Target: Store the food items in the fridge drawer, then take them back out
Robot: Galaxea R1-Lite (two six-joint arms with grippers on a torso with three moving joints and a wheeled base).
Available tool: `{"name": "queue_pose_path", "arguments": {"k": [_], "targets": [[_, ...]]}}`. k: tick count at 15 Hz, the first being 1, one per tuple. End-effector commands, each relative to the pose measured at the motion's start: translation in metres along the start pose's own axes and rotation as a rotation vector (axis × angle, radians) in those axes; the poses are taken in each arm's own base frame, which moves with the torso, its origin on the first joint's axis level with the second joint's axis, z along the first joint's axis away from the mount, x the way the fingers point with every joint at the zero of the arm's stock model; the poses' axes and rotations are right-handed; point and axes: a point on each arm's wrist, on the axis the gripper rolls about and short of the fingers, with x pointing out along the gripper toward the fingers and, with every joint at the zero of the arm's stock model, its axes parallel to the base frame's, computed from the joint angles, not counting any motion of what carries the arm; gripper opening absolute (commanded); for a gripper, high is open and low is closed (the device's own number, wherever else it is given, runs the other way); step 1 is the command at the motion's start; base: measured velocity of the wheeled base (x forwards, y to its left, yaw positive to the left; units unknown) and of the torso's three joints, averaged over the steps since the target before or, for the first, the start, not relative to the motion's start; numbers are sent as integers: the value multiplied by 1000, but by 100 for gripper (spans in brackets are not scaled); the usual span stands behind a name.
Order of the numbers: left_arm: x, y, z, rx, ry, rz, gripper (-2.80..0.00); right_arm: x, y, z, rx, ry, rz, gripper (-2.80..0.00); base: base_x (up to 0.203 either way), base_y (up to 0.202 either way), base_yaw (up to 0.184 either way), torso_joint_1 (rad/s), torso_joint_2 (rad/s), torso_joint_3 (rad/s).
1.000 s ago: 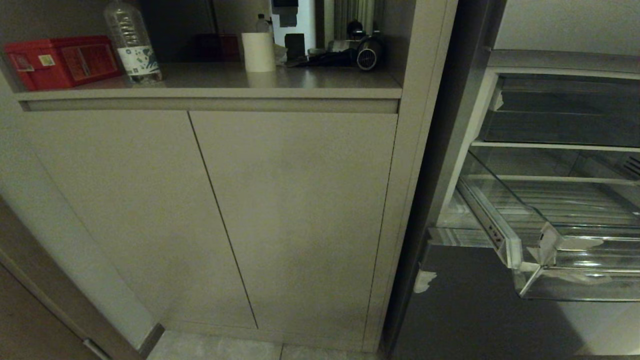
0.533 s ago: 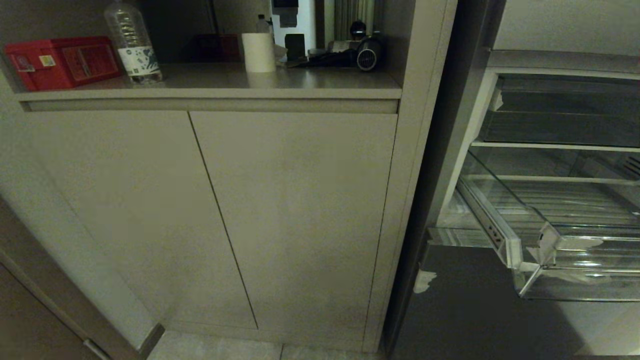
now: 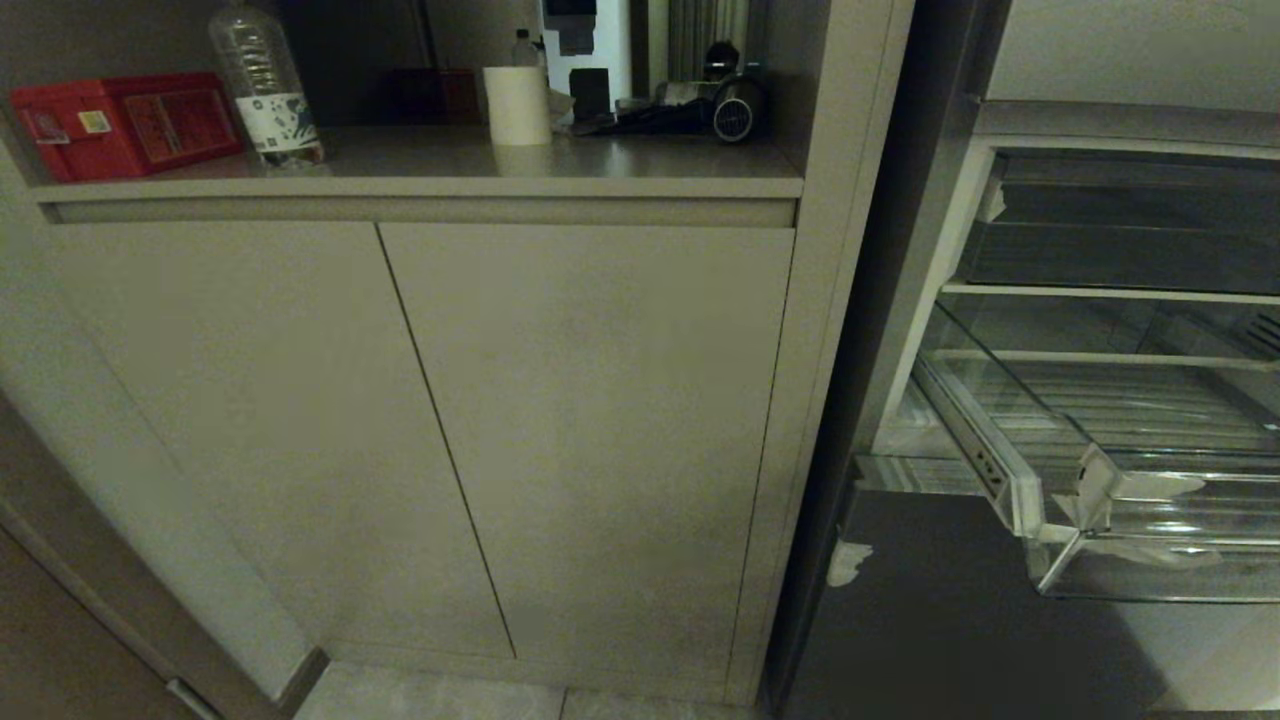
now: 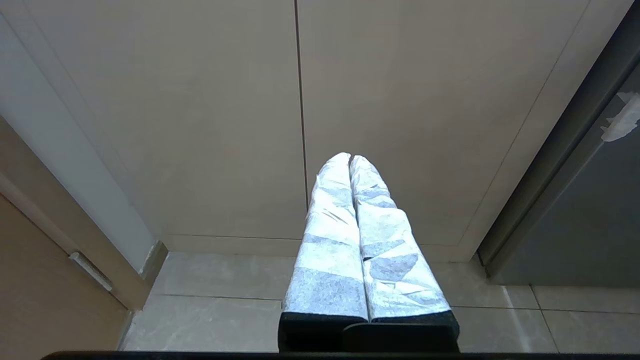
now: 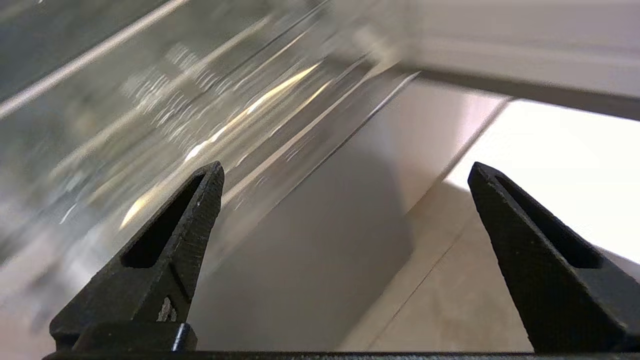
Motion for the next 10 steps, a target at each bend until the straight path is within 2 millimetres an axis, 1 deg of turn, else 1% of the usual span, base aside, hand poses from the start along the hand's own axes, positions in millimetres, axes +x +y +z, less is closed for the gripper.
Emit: {"name": "queue_pose_path", "arguments": {"k": [1, 4, 7, 9, 10], "targets": [[0, 0, 0, 0, 2, 0, -280, 3, 4, -4, 21, -61, -144, 0, 0, 0, 0, 0, 0, 0], [0, 0, 0, 0, 2, 0, -280, 8, 8, -5, 43, -128, -306, 0, 0, 0, 0, 0, 0, 0], [0, 0, 0, 0, 2, 0, -280, 12, 8, -7, 69, -190, -486, 0, 0, 0, 0, 0, 0, 0], [0, 0, 0, 0, 2, 0, -280, 16, 6, -8, 113, -213, -564, 0, 0, 0, 0, 0, 0, 0], [0, 0, 0, 0, 1, 0, -280, 19, 4, -8, 142, -196, -556, 0, 0, 0, 0, 0, 0, 0]]}}
